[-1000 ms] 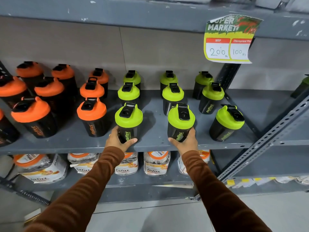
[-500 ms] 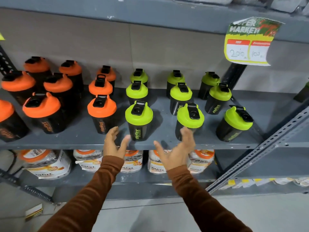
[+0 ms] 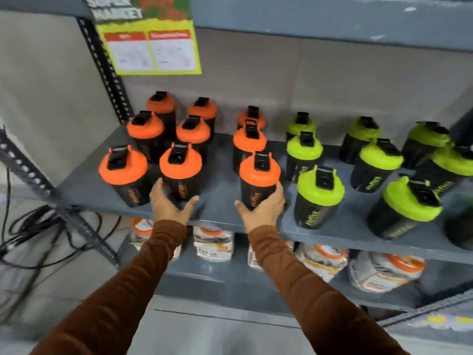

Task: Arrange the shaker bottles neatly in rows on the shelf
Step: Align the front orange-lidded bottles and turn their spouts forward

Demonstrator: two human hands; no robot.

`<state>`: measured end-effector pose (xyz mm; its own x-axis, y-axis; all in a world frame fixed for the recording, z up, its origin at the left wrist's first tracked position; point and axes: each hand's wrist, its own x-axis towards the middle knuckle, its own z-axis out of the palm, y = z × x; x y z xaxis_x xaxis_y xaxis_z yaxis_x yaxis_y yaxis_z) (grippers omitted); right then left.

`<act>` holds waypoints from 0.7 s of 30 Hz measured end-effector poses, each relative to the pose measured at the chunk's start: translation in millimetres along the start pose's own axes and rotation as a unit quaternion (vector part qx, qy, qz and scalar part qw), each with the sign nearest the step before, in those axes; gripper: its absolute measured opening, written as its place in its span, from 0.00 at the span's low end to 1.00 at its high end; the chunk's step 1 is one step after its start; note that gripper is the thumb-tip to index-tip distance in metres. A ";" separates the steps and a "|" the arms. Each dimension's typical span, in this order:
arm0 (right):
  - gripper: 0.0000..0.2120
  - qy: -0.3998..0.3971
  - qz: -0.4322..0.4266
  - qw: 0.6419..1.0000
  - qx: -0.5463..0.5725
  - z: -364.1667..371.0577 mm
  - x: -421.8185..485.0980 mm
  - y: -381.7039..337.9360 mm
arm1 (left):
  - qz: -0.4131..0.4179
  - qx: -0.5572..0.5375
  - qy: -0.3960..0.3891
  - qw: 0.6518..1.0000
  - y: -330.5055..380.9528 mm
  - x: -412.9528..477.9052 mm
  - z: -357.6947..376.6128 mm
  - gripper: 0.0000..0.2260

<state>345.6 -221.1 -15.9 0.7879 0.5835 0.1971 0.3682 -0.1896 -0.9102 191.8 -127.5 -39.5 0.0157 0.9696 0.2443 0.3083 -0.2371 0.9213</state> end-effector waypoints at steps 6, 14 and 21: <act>0.46 -0.009 0.070 0.997 0.015 11.5 17.6 4.2 | -0.033 0.042 -0.105 0.993 -4.6 35.7 -8.3 0.43; 0.46 0.015 0.058 0.998 -0.007 16.5 -1.8 5.2 | -0.028 0.021 -0.120 0.992 -12.1 32.6 -16.4 0.36; 0.45 0.010 0.065 0.998 0.004 14.7 -11.3 2.9 | -0.041 -0.013 -0.152 0.987 -15.2 28.6 -24.0 0.36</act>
<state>330.4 -216.6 -26.1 0.8380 0.5392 0.0843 0.2590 -0.2570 -0.9311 164.7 -97.6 -39.3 0.2774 0.9582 0.0694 0.2963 -0.1540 0.9426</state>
